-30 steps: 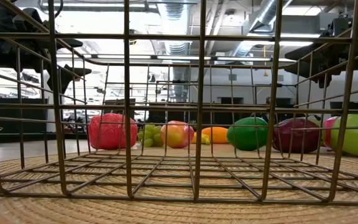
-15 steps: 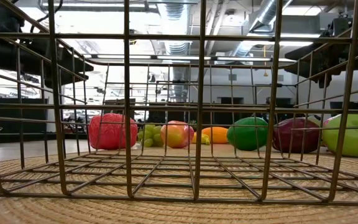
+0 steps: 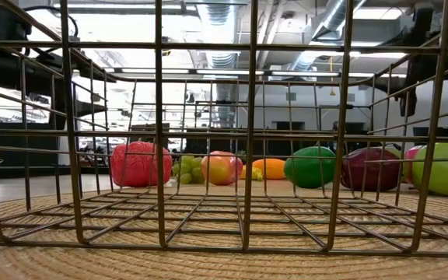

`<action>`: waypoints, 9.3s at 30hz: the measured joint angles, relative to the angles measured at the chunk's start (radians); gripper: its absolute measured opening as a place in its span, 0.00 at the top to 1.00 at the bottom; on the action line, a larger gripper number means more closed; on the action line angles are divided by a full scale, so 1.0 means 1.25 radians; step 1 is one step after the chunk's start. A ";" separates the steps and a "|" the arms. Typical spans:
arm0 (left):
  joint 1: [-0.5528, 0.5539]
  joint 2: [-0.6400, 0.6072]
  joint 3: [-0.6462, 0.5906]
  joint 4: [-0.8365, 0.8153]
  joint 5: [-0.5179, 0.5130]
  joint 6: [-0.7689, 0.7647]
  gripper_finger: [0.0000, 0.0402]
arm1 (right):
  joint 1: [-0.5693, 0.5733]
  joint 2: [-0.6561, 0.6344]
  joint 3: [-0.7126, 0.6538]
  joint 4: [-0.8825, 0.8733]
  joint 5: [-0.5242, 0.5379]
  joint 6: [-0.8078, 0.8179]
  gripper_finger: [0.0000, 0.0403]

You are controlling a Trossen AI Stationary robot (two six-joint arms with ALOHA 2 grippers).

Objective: Build produce basket
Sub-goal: Put the top pear into the wire basket, then put the dark red apple into the wire basket

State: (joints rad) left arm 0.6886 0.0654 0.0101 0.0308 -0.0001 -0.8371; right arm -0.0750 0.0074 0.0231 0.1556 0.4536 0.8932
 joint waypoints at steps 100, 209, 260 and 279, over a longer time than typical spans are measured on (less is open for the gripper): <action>0.000 0.555 0.601 -0.440 0.204 0.250 0.07 | -0.365 0.988 0.696 -0.832 -0.341 -0.443 0.48; -0.001 0.555 0.600 -0.494 0.198 0.346 0.07 | 0.429 1.596 1.304 -0.932 -0.379 -0.391 0.20; 0.000 0.555 0.600 -0.493 0.191 0.347 0.07 | 0.100 1.185 0.648 -0.695 -0.316 -0.566 0.21; 0.000 0.555 0.600 -0.494 0.185 0.346 0.07 | 0.107 1.097 0.749 -0.748 -0.305 -0.468 0.31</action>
State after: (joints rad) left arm 0.6888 0.7593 0.7605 -0.5873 0.2306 -0.4049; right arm 0.0582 1.3787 0.9598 -0.7793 0.0726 0.3088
